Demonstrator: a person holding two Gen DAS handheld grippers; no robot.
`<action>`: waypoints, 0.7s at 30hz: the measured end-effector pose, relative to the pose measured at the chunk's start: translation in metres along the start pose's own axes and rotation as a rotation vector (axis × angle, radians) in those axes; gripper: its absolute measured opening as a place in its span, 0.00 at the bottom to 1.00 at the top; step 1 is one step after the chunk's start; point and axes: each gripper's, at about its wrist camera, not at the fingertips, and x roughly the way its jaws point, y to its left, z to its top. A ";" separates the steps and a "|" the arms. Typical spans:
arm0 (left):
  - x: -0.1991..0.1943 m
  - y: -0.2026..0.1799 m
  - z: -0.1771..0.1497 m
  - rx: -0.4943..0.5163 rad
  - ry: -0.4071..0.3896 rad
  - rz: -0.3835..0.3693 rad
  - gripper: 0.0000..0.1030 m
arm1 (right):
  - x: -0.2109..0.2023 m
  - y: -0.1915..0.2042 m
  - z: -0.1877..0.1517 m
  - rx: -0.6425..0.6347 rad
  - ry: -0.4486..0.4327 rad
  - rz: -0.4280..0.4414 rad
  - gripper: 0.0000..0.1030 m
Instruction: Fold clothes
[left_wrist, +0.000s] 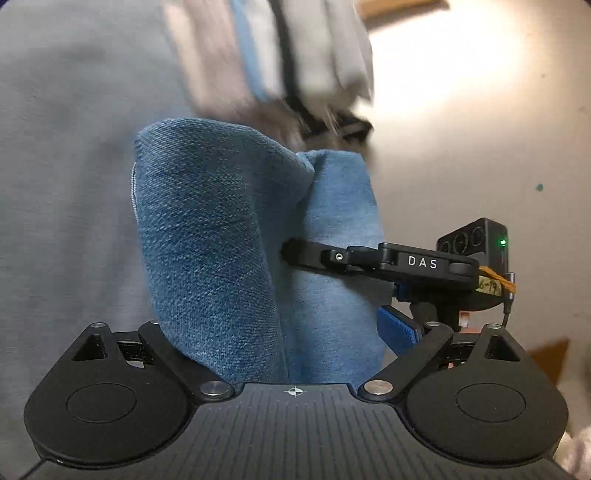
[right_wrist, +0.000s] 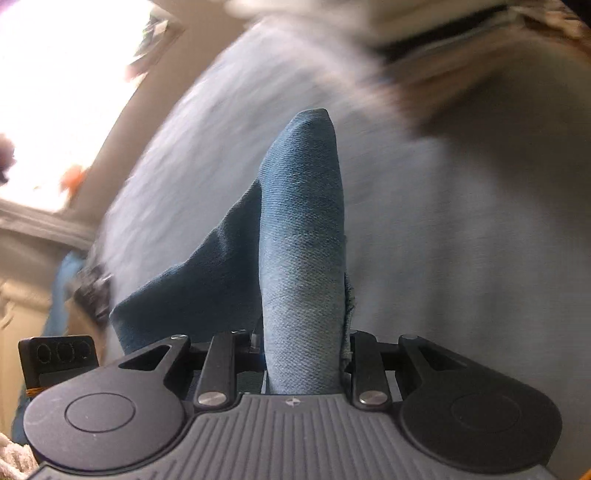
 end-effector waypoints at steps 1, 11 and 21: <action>0.025 -0.007 0.005 -0.004 0.020 -0.016 0.92 | -0.015 -0.020 0.010 -0.008 0.000 -0.040 0.26; 0.205 -0.025 0.065 0.021 0.186 0.005 0.91 | -0.028 -0.138 0.123 -0.199 0.128 -0.166 0.26; 0.189 0.032 0.067 0.065 0.207 0.155 0.95 | 0.010 -0.216 0.164 -0.144 0.105 -0.197 0.62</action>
